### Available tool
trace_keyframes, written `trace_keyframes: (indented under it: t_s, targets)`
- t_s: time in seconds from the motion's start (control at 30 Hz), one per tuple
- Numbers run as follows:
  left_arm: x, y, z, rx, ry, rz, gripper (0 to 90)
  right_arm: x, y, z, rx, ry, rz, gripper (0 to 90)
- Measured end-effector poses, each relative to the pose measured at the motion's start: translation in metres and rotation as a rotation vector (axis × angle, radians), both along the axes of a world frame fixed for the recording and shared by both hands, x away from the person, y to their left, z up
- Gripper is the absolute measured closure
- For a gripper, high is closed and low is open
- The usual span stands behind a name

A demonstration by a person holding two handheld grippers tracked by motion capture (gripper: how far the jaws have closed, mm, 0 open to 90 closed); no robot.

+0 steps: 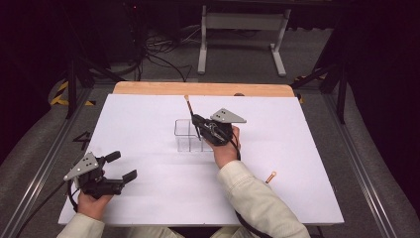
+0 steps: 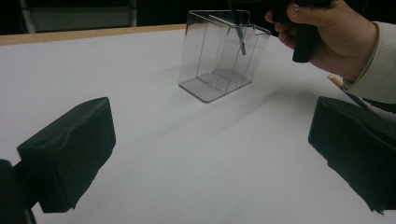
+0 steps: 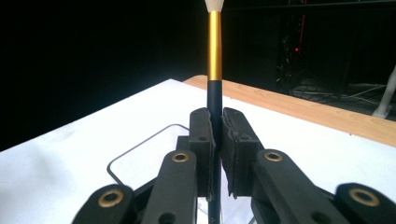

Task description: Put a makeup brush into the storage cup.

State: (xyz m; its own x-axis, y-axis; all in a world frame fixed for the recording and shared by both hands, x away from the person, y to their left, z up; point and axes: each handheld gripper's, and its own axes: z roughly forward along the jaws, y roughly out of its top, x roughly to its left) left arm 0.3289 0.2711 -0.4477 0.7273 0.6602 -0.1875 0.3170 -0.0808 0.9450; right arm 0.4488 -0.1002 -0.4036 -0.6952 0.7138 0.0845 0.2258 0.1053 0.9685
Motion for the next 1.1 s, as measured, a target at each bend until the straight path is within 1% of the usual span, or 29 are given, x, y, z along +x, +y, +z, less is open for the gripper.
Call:
trace_keyframes:
  t_s: [0.47,0.7,0.77,0.83,0.9,0.97,1.03,1.1]
  targets:
    - [0.000,0.000,0.000,0.000,0.000,0.003,1.3,0.001,0.000,-0.005,-0.025,0.043,-0.014,82.8]
    - [0.000,-0.001,0.000,0.001,-0.003,0.003,1.3,0.001,-0.001,-0.005,-0.029,0.065,-0.018,82.5]
    - [0.000,0.000,0.000,0.002,-0.003,0.001,1.3,0.000,-0.001,-0.003,-0.034,0.059,-0.013,81.3]
    - [0.000,0.000,0.000,0.002,-0.002,0.002,1.3,-0.001,0.000,-0.001,-0.044,0.046,-0.010,73.5]
    - [0.000,0.000,0.000,0.001,-0.001,0.004,1.4,-0.003,0.000,0.003,-0.058,0.023,-0.015,69.0]
    - [-0.001,0.000,0.001,0.002,-0.001,0.004,1.4,-0.005,0.000,0.006,-0.067,0.010,-0.011,62.1]
    - [-0.001,0.000,0.001,0.003,-0.005,0.003,1.3,-0.007,-0.001,0.011,-0.069,-0.005,-0.003,49.4]
    - [-0.001,0.000,0.001,0.003,-0.001,0.004,1.4,-0.008,-0.001,0.015,-0.072,-0.023,0.005,39.2]
